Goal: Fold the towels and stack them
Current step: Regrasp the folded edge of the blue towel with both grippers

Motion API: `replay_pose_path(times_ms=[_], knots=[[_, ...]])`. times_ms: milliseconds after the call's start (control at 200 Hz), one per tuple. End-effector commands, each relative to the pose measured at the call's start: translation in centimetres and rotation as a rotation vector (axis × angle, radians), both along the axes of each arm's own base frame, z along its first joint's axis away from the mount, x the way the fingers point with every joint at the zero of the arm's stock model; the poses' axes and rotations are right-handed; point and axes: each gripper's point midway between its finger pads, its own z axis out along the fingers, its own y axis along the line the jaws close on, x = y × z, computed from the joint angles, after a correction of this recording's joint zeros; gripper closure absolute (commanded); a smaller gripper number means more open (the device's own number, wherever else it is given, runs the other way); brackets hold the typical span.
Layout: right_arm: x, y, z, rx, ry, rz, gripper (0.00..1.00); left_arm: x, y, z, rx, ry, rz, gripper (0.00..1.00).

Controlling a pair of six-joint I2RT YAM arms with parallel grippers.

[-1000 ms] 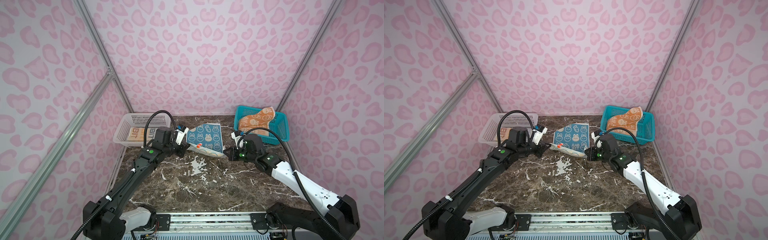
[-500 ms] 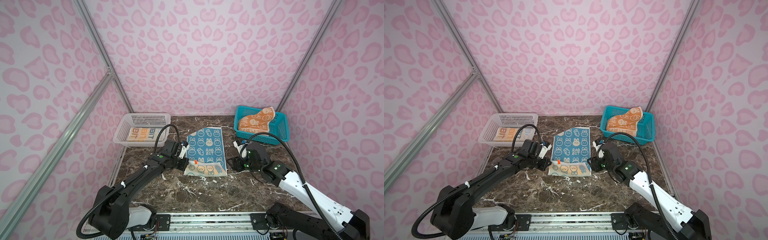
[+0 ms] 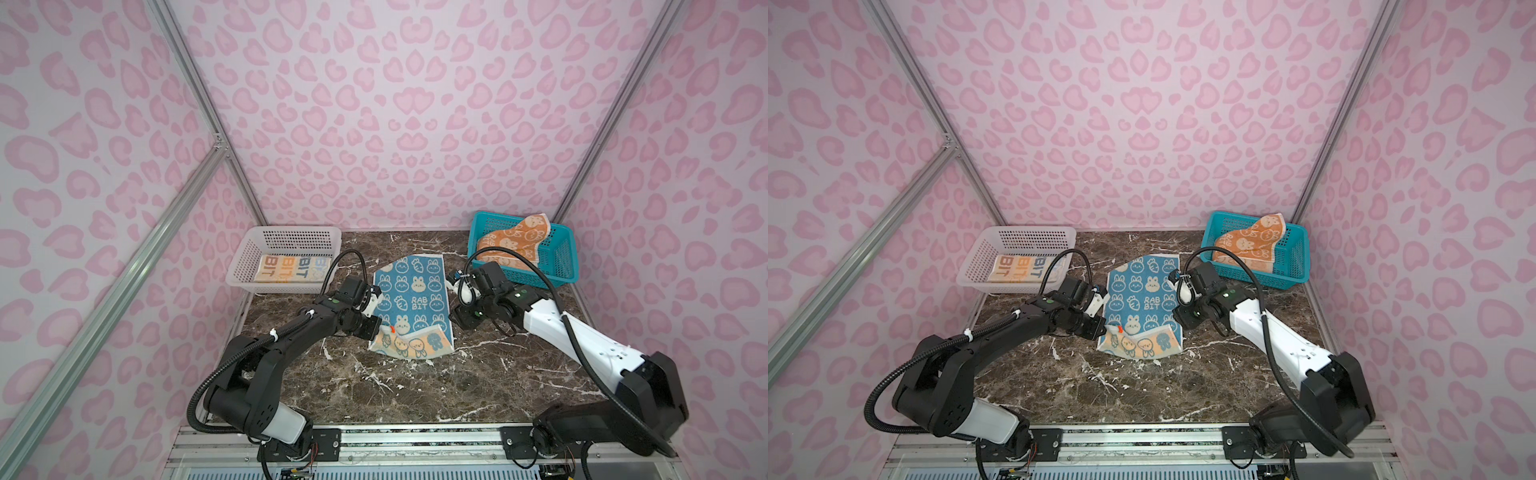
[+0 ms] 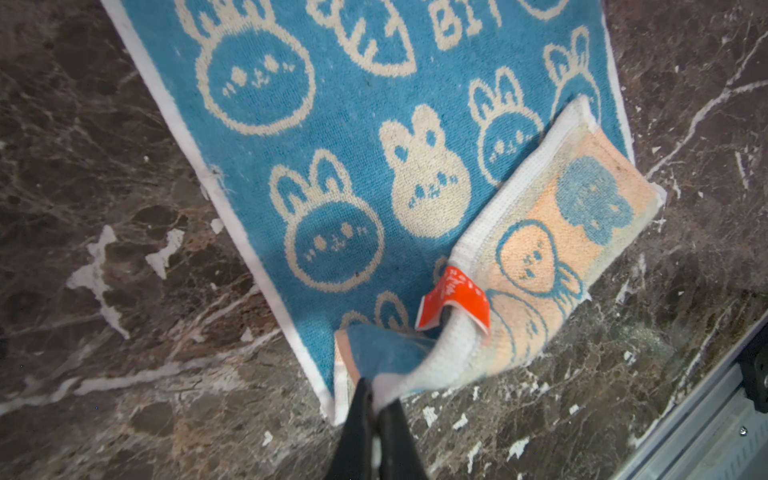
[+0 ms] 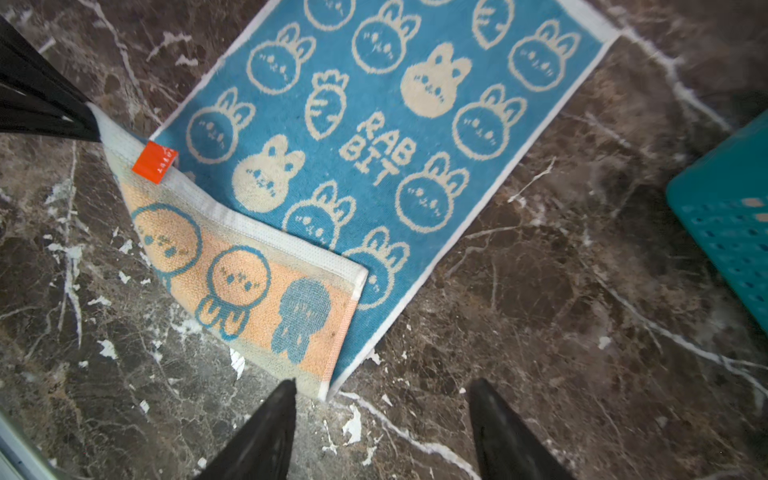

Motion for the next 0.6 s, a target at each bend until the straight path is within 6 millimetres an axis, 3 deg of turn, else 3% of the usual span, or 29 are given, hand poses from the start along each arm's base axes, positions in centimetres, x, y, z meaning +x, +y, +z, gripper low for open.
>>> replay_pose_path(times_ms=[0, 270, 595], knots=[[-1.1, 1.1, -2.4, -0.014, 0.136, 0.071, 0.36, 0.0, 0.1, 0.0, 0.013, 0.015, -0.005, 0.96], [-0.8, 2.6, -7.5, -0.099, 0.240, 0.059, 0.39, 0.0, 0.2, -0.6, 0.029, 0.038, 0.004, 0.96], [0.3, 3.8, -9.9, -0.110, 0.243, -0.027, 0.45, 0.3, 0.1, -0.8, 0.034, 0.042, 0.000, 0.96]])
